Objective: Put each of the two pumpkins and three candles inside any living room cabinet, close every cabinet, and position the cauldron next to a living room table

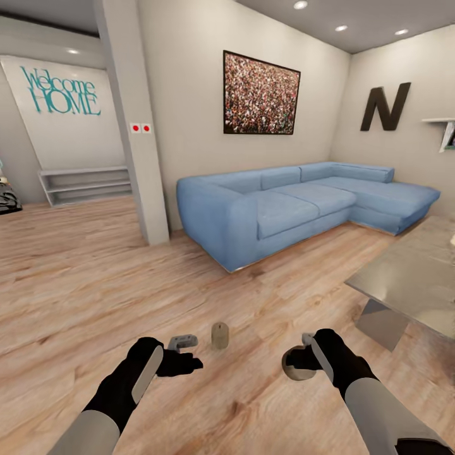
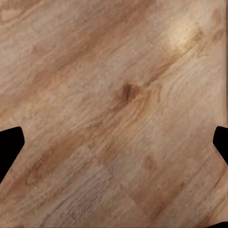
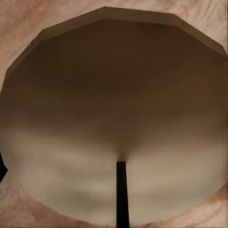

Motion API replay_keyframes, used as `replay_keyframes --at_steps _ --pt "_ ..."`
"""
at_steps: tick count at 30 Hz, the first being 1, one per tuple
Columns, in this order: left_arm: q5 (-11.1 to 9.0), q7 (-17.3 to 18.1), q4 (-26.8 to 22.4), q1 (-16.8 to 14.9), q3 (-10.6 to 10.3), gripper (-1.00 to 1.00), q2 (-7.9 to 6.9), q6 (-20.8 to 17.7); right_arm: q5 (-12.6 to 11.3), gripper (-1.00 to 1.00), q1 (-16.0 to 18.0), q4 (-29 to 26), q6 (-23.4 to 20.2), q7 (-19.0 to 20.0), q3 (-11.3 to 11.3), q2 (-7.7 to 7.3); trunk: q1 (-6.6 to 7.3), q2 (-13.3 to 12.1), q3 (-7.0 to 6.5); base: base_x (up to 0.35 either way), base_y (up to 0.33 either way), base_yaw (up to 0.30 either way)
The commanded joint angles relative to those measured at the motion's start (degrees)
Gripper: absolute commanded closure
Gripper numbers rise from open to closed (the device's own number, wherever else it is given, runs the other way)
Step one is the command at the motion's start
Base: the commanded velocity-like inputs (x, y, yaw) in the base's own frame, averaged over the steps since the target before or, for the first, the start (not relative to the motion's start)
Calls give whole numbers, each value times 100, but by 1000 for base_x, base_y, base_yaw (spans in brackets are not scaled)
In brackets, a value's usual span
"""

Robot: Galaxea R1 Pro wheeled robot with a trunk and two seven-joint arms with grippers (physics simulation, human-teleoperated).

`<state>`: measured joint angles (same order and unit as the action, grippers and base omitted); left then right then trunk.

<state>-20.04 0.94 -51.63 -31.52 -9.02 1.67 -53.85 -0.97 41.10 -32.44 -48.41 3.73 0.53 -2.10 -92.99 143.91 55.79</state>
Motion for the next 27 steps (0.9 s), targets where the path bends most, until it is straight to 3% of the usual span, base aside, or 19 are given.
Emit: replay_keyframes --at_steps 1,27 --pt "9 10 -5 -3 -2 -100 0 -20 -18 100 3 -8 -28 5 7 0 -2 2 6 333 126 -284" --pt "8 10 -5 -3 -3 -100 9 -20 -9 100 3 18 -28 5 -1 0 -2 2 -45 317 166 -288"
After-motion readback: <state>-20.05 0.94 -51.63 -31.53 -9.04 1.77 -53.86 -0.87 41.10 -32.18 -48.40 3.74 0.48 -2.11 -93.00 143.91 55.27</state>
